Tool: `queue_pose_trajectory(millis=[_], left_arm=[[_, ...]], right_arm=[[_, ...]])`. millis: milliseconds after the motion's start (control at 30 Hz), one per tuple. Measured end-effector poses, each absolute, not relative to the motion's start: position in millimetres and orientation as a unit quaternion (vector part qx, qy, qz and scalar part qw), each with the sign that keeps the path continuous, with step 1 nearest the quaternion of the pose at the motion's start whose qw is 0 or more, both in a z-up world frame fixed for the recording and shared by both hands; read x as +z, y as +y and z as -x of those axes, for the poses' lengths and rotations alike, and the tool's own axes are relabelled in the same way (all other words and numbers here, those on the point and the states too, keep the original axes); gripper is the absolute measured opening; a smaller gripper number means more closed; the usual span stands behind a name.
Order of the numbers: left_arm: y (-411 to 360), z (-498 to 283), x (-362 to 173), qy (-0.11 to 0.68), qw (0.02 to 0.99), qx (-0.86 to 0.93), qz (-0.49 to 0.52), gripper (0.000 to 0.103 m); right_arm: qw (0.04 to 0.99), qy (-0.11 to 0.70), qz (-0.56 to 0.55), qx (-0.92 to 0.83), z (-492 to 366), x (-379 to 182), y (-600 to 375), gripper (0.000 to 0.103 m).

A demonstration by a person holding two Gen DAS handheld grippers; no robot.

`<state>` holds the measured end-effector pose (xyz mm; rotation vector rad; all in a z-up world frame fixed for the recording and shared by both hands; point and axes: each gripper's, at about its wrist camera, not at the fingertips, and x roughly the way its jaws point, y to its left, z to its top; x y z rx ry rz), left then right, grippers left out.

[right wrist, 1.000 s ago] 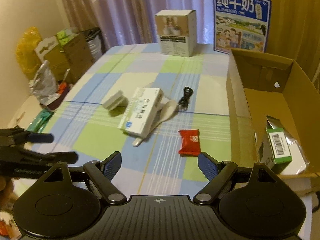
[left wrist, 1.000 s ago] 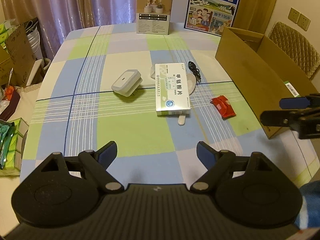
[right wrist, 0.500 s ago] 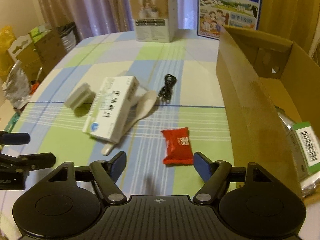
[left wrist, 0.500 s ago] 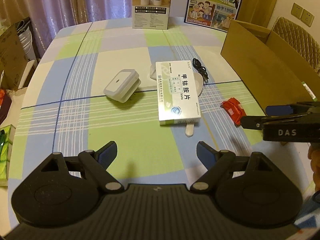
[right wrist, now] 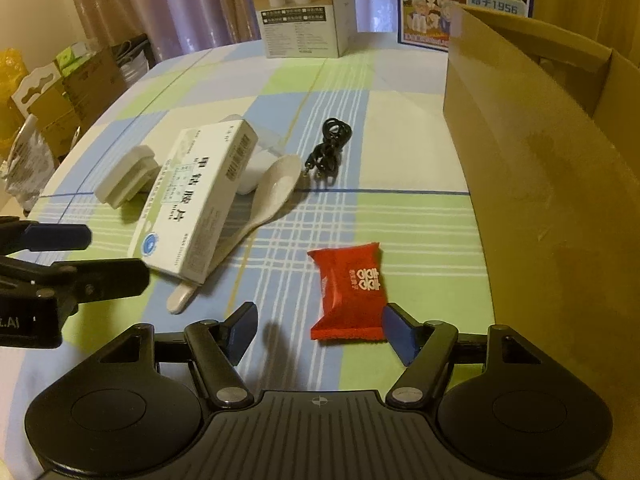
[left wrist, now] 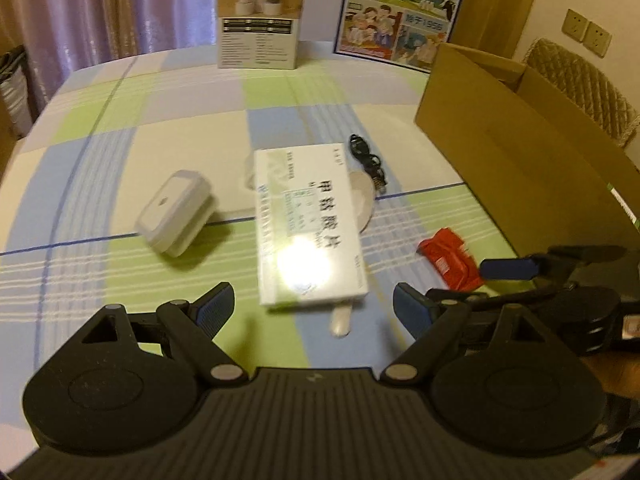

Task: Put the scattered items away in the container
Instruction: 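Grasp the red snack packet with right tool while left tool grasps white medicine box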

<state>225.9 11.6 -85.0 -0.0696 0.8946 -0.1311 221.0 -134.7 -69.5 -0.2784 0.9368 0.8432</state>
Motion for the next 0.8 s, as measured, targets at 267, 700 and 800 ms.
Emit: queue_pose_trajectory(millis=[267,700,800], left_arm=[[4,-247,-96,0.434,0.898,-0.064,0.03,0.084],[0,-258,-100,0.428,0.901,-0.072,0.016,0.081],[-1,-261,-99,0.427,0.902,-0.067,0.012,0.078]], right_arm=[[0.801,0.424,0.139,0.399,-227,-76,-133,0.066],[0.794,0.403,0.171,0.421,-221,-76,-131,0.036],[0.791,0.401,0.182,0.425,-217,-75,-130,0.034]])
